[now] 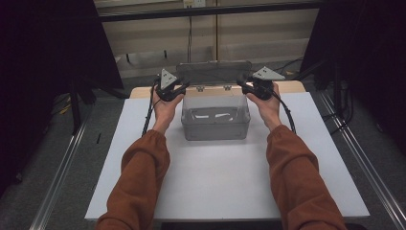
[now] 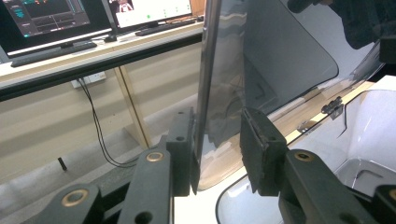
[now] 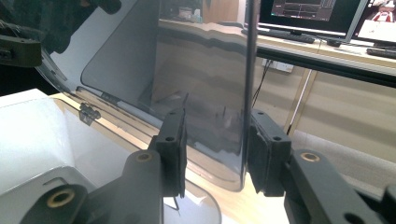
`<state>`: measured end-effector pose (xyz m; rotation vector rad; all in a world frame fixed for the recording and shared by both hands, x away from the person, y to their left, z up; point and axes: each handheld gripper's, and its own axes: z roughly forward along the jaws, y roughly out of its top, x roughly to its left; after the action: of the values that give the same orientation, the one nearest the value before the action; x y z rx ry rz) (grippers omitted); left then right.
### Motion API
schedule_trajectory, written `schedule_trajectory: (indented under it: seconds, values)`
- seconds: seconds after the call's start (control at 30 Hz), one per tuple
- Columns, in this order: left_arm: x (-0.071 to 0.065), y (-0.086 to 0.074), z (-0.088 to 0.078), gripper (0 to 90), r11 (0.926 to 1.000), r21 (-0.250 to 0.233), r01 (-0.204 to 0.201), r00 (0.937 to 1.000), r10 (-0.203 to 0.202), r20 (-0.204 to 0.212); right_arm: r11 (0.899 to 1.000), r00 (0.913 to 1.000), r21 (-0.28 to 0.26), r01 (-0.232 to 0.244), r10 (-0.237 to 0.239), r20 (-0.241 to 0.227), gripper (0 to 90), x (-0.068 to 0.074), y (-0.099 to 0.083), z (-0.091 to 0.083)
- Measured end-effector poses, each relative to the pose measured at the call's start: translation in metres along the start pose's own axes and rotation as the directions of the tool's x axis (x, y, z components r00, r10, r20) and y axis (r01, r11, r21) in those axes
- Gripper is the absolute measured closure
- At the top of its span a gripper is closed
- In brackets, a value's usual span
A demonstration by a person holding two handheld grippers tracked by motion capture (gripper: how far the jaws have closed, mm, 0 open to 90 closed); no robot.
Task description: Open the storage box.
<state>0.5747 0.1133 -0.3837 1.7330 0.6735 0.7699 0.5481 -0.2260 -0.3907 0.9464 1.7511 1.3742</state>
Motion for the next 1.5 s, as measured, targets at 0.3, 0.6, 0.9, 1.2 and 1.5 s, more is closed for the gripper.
schedule_trajectory:
  seconds: [0.3, 0.6, 0.9, 1.2, 1.5]
  values:
    - [0.006, -0.003, 0.002, 69.1, 0.9995, 0.025, 0.017, 0.9996, -0.018, 0.02, 1.0, 0.9998, 0.009, -0.011, 0.011, -0.016, 60.1, -0.003, 0.0, 0.005]
    - [0.008, -0.001, 0.007, 69.4, 0.9977, 0.039, 0.056, 0.9981, -0.057, 0.023, 0.998, 0.998, 0.021, -0.061, 0.061, -0.016, 63.3, -0.009, -0.003, 0.006]
    - [0.011, -0.008, 0.015, 66.0, 0.9952, 0.075, 0.063, 0.9976, -0.065, 0.026, 0.997, 0.9974, 0.03, -0.067, 0.068, -0.023, 64.6, -0.012, -0.007, 0.011]
    - [0.013, -0.009, 0.022, 65.6, 0.9931, 0.079, 0.087, 0.9952, -0.09, 0.038, 0.997, 0.9972, 0.045, -0.068, 0.069, -0.028, 65.3, -0.015, -0.007, 0.017]
    - [0.015, -0.009, 0.025, 68.0, 0.9902, 0.085, 0.111, 0.993, -0.114, 0.031, 0.994, 0.9945, 0.045, -0.097, 0.099, -0.035, 67.9, -0.019, -0.008, 0.019]
